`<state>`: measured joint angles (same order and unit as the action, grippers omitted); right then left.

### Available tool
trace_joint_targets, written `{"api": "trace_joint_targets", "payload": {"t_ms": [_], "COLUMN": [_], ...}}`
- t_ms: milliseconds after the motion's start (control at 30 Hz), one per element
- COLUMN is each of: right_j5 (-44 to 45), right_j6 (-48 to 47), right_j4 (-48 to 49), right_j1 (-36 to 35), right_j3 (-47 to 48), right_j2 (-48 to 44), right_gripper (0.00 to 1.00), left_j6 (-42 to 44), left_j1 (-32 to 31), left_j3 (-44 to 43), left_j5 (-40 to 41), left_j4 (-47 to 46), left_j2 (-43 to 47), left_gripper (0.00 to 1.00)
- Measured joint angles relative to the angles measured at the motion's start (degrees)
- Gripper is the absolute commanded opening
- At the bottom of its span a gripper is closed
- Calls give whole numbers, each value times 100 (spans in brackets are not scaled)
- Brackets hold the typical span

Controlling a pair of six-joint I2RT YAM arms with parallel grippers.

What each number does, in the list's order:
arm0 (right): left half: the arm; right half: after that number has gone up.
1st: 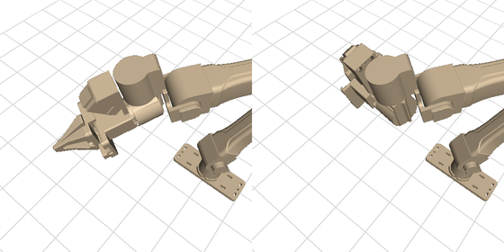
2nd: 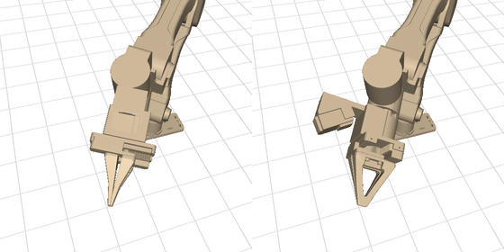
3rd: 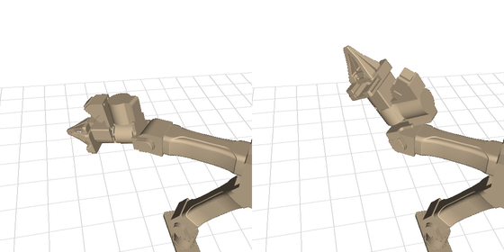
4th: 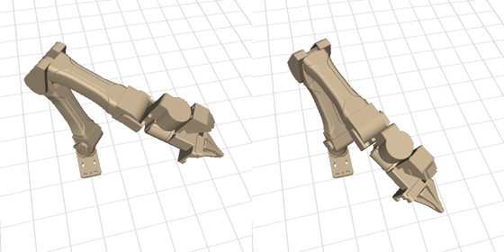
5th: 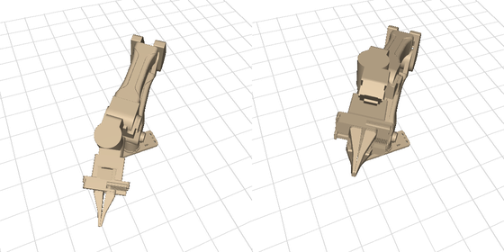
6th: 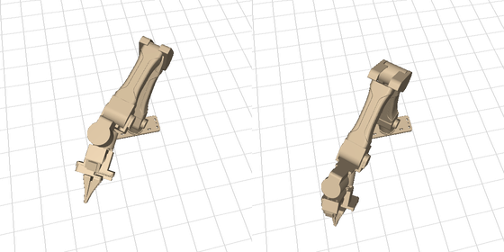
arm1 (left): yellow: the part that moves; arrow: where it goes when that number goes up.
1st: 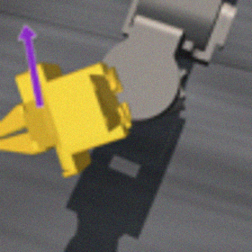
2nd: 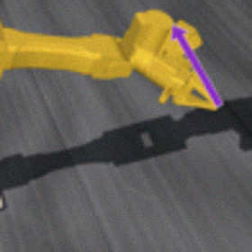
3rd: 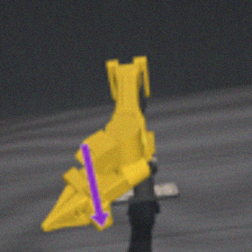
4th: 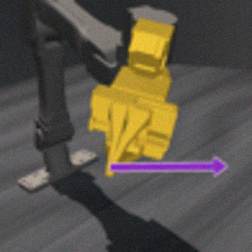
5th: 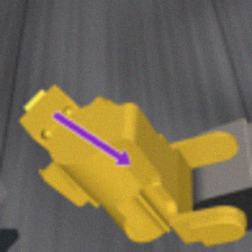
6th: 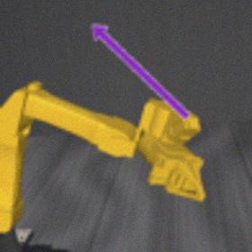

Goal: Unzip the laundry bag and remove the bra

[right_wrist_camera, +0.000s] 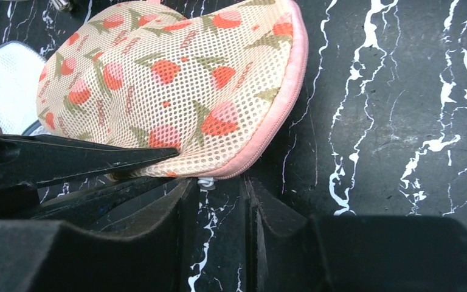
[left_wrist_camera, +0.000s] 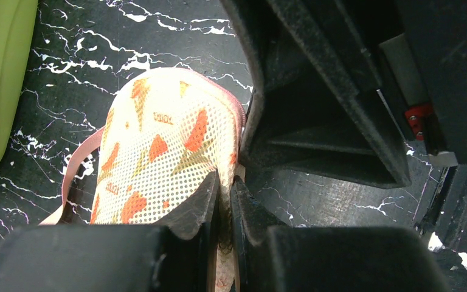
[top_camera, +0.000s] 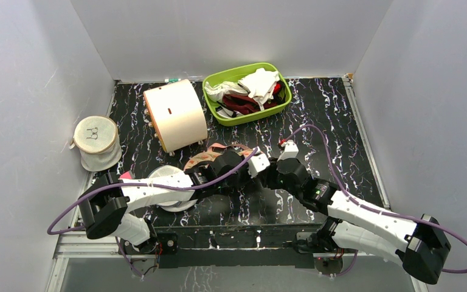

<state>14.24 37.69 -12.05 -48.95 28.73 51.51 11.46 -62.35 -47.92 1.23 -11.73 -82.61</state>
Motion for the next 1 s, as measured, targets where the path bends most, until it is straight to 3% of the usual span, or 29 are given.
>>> {"api": "trace_joint_targets", "payload": {"t_ms": [133,267,700,833,1000], "right_j5": [74,127,754,492,-396], "right_j6": [-44,-155,-391,-581,-977], "right_j4": [-24,-101,-876,-691,-72], "right_j1": [-7,-7,11,42,343], "right_j3": [0,24,170,131,-68], "right_j2": [-15,-15,-474,-734,-758], "right_gripper": [15,15,30,42,44], "left_j6": [-2,-2,-2,-2,-2], "left_j1": [2,4,24,37,37], "left_j3": [0,0,0,0,0], "left_j5": [0,-2,-20,-22,-22], "left_j4": [0,2,26,26,26], "left_j2": [0,0,0,0,0], "left_gripper": [0,0,0,0,0]}}
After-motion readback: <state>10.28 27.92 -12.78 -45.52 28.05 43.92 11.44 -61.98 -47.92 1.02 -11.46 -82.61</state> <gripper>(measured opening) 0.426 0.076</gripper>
